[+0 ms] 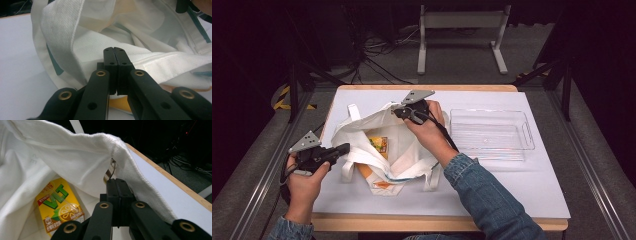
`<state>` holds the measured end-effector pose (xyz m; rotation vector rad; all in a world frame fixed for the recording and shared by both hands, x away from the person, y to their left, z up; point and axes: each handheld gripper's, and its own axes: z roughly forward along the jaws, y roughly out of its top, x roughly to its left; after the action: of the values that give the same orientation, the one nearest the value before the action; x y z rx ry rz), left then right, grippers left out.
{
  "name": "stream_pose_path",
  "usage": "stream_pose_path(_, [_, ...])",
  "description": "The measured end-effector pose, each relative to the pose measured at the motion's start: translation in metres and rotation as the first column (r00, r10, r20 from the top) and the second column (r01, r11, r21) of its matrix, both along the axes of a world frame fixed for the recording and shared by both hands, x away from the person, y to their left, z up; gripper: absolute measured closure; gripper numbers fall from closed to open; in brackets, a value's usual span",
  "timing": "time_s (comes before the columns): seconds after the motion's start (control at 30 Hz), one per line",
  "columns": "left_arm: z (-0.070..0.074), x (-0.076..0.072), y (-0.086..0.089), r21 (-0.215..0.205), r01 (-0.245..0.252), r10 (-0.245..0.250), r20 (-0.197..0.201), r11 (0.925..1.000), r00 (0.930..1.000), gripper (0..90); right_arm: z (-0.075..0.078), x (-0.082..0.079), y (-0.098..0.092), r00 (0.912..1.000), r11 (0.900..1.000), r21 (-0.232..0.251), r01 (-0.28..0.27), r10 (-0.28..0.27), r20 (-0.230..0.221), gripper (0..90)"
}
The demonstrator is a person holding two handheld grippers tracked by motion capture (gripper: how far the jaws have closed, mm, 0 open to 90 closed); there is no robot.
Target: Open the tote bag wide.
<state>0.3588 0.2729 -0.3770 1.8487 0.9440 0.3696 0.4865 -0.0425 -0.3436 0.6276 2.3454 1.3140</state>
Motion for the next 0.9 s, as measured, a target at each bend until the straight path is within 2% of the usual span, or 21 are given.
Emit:
stream_pose_path(0.17, [0.000, -0.001, 0.001, -0.006, -0.001, 0.001, 0.001, 1.0000, 1.0000, 89.3, -0.003, 0.015, 0.002, 0.9992, 0.999, 0.006, 0.033, -0.033, -0.022, 90.0])
stream_pose_path(0.2, [0.001, -0.001, 0.001, -0.001, 0.000, 0.000, 0.011, 1.0000, 0.9999, 89.2, -0.005, 0.022, 0.004, 0.9984, 0.999, -0.008, 0.045, -0.045, -0.034, 90.0])
stream_pose_path(0.3, [0.003, -0.005, 0.003, -0.020, 0.001, -0.001, 0.017, 0.9998, 0.9999, 89.1, -0.010, 0.033, 0.007, 0.9965, 0.997, -0.026, 0.070, -0.071, -0.044, 90.0])
stream_pose_path(0.37, [0.004, -0.005, 0.004, -0.022, 0.003, -0.003, 0.023, 0.9998, 0.9997, 89.1, -0.011, 0.035, 0.007, 0.9958, 0.997, -0.025, 0.075, -0.076, -0.050, 90.0])
stream_pose_path(0.5, [0.007, -0.010, 0.008, -0.035, -0.002, 0.003, 0.037, 0.9994, 0.9993, 88.0, -0.022, 0.046, 0.002, 0.9908, 0.995, -0.025, 0.100, -0.102, -0.090, 90.0])
stream_pose_path(0.57, [0.008, -0.012, 0.010, -0.041, -0.008, 0.009, 0.040, 0.9991, 0.9992, 87.6, -0.022, 0.045, 0.001, 0.9908, 0.995, -0.021, 0.099, -0.100, -0.091, 90.0])
stream_pose_path(0.7, [0.008, -0.013, 0.015, -0.052, -0.018, 0.020, 0.045, 0.9985, 0.9988, 85.0, -0.019, 0.036, -0.002, 0.9949, 0.998, -0.015, 0.057, -0.058, -0.082, 88.6])
stream_pose_path(0.83, [0.012, -0.018, 0.022, -0.071, -0.032, 0.037, 0.065, 0.9969, 0.9972, 83.1, -0.014, 0.019, -0.007, 0.9969, 1.000, -0.023, 0.014, -0.015, -0.077, 83.7])
stream_pose_path(0.9, [0.012, -0.018, 0.024, -0.071, -0.036, 0.041, 0.069, 0.9968, 0.9968, 83.1, -0.013, 0.015, -0.008, 0.9973, 1.000, -0.022, 0.003, -0.004, -0.074, 83.1])
